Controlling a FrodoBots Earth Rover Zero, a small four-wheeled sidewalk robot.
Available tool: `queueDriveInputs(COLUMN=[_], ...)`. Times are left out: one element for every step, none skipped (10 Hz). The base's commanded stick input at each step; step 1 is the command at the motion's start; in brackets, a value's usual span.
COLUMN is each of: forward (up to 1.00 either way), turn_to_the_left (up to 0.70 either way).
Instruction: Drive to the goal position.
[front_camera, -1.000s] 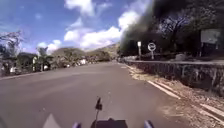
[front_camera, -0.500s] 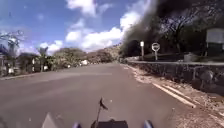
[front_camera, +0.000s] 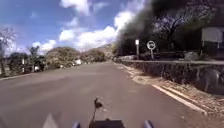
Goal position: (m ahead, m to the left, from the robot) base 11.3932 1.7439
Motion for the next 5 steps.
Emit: queueDriveInputs(forward=[0.70,0.70,0.70,0.70,0.70], turn_to_the_left=[-0.13,-0.20,-0.35,-0.35,-0.35])
